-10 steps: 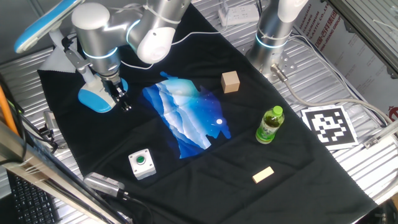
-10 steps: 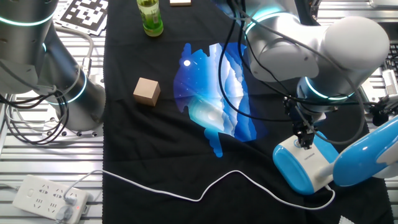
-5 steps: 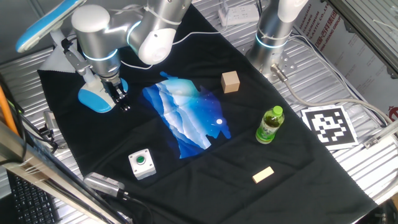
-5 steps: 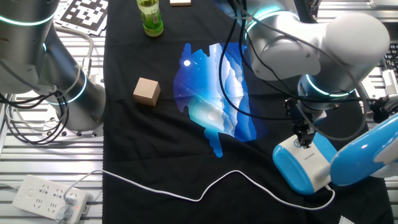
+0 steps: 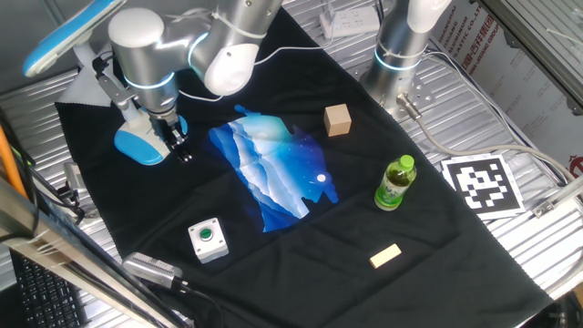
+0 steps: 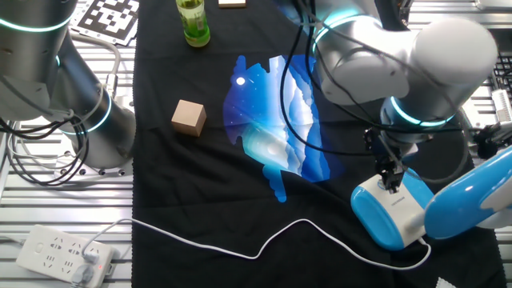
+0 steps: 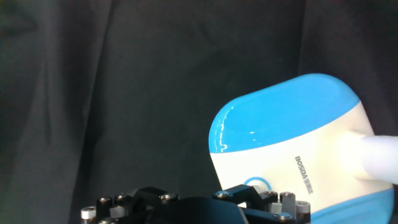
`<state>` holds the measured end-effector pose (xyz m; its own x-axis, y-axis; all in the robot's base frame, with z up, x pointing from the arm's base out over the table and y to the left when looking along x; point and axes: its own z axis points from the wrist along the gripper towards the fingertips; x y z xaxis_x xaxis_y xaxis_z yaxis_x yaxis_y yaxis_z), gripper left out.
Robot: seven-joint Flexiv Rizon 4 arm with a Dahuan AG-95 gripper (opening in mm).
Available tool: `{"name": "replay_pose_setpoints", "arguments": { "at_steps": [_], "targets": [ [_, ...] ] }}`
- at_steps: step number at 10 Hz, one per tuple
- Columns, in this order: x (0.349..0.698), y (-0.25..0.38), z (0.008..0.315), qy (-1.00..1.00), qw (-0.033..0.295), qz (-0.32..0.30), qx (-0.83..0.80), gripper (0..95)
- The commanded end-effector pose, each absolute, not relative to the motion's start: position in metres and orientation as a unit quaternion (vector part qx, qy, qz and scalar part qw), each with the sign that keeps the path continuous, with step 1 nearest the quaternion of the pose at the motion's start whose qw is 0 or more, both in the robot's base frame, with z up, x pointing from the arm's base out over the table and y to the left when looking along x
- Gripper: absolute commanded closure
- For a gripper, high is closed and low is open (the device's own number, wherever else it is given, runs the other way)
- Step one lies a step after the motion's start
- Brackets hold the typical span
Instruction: Turn on the desk lamp by pressing the button
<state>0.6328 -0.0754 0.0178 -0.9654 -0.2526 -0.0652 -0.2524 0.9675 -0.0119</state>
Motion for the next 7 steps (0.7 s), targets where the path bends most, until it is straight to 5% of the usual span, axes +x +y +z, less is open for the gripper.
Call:
{"name": "replay_pose_setpoints", "arguments": {
  "at_steps": [1,3,4,7],
  "targets": [
    [0.631,-0.075,0.022,0.991,0.024,-0.02,-0.126,19.0],
    [0.631,-0.074,0.023,0.992,0.027,-0.01,-0.125,19.0],
    [0.632,-0.072,0.027,0.992,0.024,-0.01,-0.125,0.0],
    [0.641,-0.053,0.054,0.994,0.007,-0.011,-0.112,0.0]
  ]
}}
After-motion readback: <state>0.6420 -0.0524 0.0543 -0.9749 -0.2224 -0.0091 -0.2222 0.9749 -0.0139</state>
